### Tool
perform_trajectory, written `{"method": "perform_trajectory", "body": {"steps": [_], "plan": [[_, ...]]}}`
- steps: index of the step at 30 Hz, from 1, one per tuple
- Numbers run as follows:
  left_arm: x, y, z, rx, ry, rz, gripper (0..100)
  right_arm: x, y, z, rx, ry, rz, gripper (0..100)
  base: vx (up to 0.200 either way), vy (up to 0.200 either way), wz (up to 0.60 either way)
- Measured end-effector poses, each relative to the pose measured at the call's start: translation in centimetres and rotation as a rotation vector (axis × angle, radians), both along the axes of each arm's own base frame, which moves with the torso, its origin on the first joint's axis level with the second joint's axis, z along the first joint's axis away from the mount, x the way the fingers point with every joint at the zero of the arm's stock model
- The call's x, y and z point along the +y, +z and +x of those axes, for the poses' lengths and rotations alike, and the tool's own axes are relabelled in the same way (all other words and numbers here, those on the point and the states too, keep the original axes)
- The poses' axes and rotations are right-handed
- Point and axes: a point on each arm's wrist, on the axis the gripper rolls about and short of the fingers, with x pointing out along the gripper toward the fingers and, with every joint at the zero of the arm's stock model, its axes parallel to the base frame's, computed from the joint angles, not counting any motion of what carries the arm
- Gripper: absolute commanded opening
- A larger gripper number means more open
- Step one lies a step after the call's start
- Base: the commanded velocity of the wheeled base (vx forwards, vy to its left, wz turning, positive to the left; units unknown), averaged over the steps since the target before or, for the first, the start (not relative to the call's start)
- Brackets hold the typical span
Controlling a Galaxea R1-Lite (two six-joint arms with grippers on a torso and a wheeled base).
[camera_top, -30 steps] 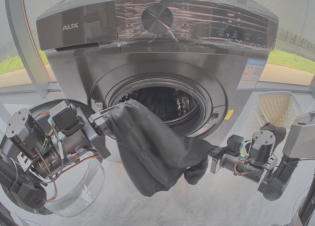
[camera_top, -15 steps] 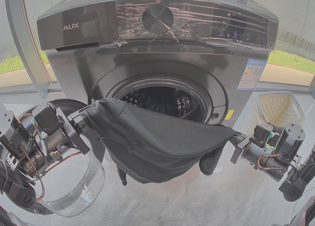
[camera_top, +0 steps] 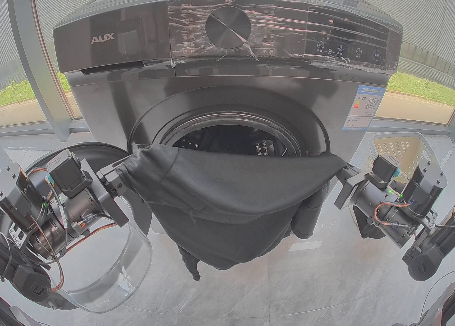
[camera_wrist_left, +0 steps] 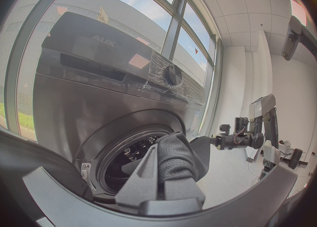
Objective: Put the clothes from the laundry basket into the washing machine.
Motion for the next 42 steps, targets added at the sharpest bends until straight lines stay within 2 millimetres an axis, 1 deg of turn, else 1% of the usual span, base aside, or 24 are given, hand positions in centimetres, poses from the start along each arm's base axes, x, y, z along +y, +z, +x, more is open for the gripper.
{"method": "perform_trajectory", "body": {"steps": [7,15,25,33,42], "plan": [[0.7,-0.9,0.6,0.018,0.051,0.037,0,-0.7,1.2,0.9,-0.042,-0.042,0.031,0,0.000,0.000,0.00],[1.5,-1.3,1.2,0.033,0.096,0.048,0,-1.3,1.8,1.3,-0.066,-0.068,0.043,0,0.000,0.000,0.00],[2.1,-1.2,1.4,0.028,0.127,0.048,0,-0.8,2.0,1.0,-0.071,-0.046,0.048,0,0.000,0.000,0.00],[2.3,-1.4,1.5,0.013,0.140,0.077,0,-0.5,2.1,0.9,-0.074,-0.036,0.050,0,0.000,0.000,0.00],[2.3,-1.2,1.6,0.008,0.138,0.071,0,-0.2,2.1,0.7,-0.074,-0.021,0.051,0,0.000,0.000,0.00]]}}
